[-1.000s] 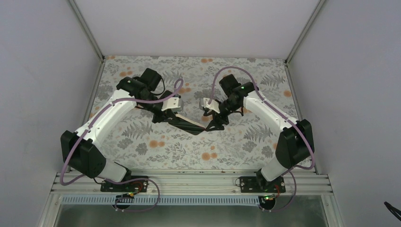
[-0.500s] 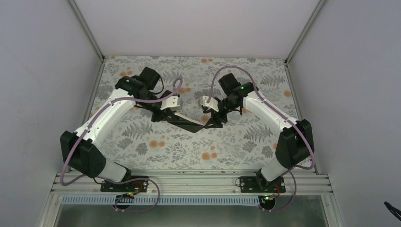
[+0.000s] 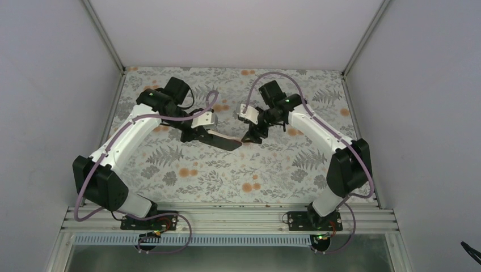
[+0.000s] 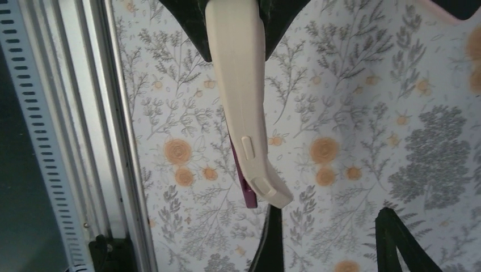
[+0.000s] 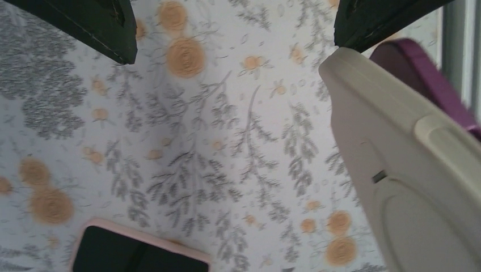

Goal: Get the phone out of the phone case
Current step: Remove the phone case from the phone.

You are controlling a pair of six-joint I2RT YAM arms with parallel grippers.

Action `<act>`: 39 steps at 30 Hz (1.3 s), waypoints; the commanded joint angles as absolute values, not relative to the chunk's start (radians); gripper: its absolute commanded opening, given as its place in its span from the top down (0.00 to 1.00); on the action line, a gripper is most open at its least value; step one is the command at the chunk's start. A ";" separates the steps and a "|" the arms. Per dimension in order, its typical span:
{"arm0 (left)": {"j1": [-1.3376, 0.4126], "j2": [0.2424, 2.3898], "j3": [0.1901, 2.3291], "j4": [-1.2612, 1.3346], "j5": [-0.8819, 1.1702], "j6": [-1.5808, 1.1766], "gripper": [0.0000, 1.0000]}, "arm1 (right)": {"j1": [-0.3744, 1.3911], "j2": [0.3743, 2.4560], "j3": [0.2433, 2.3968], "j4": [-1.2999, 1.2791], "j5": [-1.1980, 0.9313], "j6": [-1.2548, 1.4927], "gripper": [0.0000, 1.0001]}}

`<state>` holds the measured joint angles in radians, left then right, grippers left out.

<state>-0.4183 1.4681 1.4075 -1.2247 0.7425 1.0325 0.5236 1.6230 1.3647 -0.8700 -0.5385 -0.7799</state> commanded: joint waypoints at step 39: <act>-0.331 1.322 1.159 0.277 0.221 0.508 0.98 | 0.750 1.972 1.925 -1.285 -1.429 -0.999 0.39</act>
